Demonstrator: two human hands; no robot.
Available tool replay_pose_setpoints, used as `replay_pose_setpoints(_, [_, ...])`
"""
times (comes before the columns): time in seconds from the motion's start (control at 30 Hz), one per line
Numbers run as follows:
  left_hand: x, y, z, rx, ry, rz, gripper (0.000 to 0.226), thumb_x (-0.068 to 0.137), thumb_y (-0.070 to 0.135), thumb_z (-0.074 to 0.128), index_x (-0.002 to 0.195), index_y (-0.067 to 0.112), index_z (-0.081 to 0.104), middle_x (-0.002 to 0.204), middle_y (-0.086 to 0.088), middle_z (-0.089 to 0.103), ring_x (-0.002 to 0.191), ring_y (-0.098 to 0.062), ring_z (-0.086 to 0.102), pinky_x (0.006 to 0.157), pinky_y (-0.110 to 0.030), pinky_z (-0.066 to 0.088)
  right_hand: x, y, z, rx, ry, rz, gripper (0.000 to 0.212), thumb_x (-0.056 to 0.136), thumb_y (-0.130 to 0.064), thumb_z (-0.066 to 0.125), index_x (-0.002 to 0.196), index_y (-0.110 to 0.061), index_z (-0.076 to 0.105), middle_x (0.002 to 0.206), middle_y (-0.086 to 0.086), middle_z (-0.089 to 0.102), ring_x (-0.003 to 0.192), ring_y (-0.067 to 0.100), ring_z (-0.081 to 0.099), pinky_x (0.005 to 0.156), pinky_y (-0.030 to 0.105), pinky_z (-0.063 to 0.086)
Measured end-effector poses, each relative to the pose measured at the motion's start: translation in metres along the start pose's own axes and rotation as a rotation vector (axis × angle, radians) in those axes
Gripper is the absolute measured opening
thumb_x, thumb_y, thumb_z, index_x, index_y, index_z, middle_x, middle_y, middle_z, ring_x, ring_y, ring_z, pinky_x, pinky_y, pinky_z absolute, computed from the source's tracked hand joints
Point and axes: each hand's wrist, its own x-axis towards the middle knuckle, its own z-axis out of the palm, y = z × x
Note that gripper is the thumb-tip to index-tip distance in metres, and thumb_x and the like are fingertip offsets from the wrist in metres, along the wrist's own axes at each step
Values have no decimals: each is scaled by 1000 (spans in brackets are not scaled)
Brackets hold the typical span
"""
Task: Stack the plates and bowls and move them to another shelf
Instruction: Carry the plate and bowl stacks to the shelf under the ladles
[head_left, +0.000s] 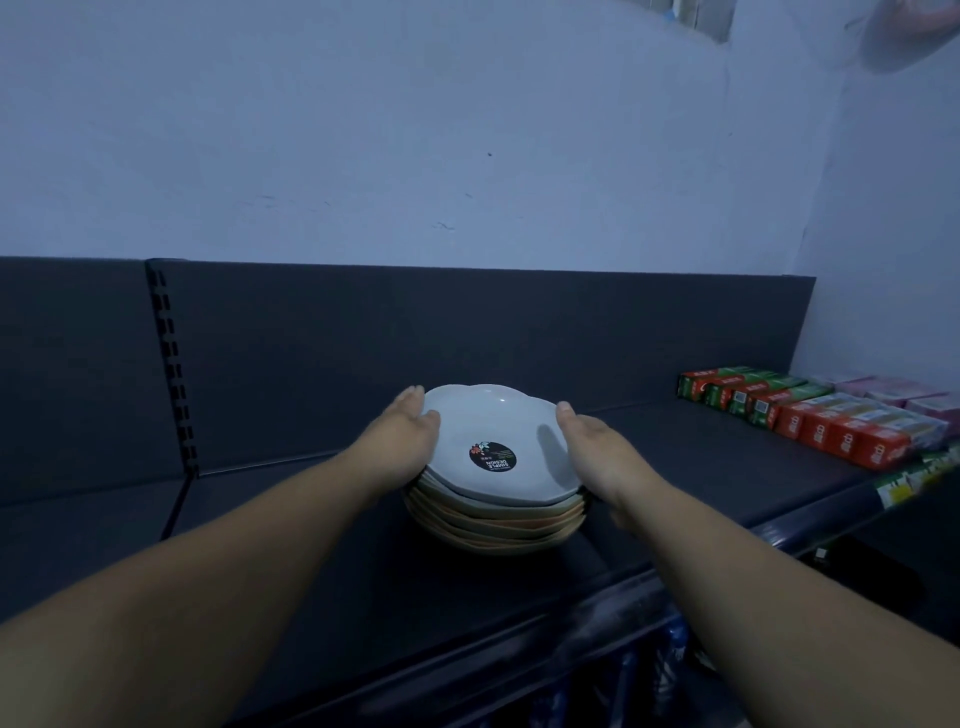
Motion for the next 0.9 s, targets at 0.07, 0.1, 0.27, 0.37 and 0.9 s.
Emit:
replay_pose_setpoints(0.07, [3, 2, 1, 65, -22, -18, 47, 99, 28, 29, 137, 1, 37, 150, -12, 34, 137, -29, 33, 110, -38, 27, 2, 0, 0, -47, -6, -10, 69, 97, -60, 30, 150, -17, 36, 155, 4, 37, 139, 25, 37, 110, 38, 31])
replay_pose_setpoints(0.1, [4, 1, 0, 92, -23, -33, 45, 99, 30, 29, 130, 1, 41, 144, -15, 40, 131, -31, 39, 106, -38, 32, 3, -1, 0, -80, -3, -18, 70, 97, -61, 29, 149, -15, 38, 154, 5, 38, 138, 26, 38, 110, 38, 31])
replay_pose_setpoints(0.27, [3, 1, 0, 261, -107, -34, 52, 96, 39, 24, 130, 5, 45, 144, -12, 41, 129, -30, 40, 108, -38, 33, 3, -8, 0, -213, 24, -28, 73, 95, -62, 31, 144, -9, 43, 146, 10, 47, 131, 29, 45, 105, 38, 37])
replay_pose_setpoints(0.37, [6, 5, -5, 276, -115, -22, 50, 98, 42, 28, 130, 10, 51, 141, -7, 46, 126, -25, 44, 107, -38, 35, 3, -15, -5, -234, 14, -11, 73, 96, -61, 33, 146, -7, 40, 148, 12, 44, 133, 31, 44, 103, 38, 36])
replay_pose_setpoints(0.9, [13, 29, 6, 401, -179, -5, 71, 94, 57, 34, 152, 19, 17, 159, -1, 20, 145, -23, 22, 112, -32, 22, 4, -28, -8, -477, -125, -103, 72, 93, -59, 47, 149, -16, 35, 155, 3, 38, 140, 27, 37, 107, 34, 32])
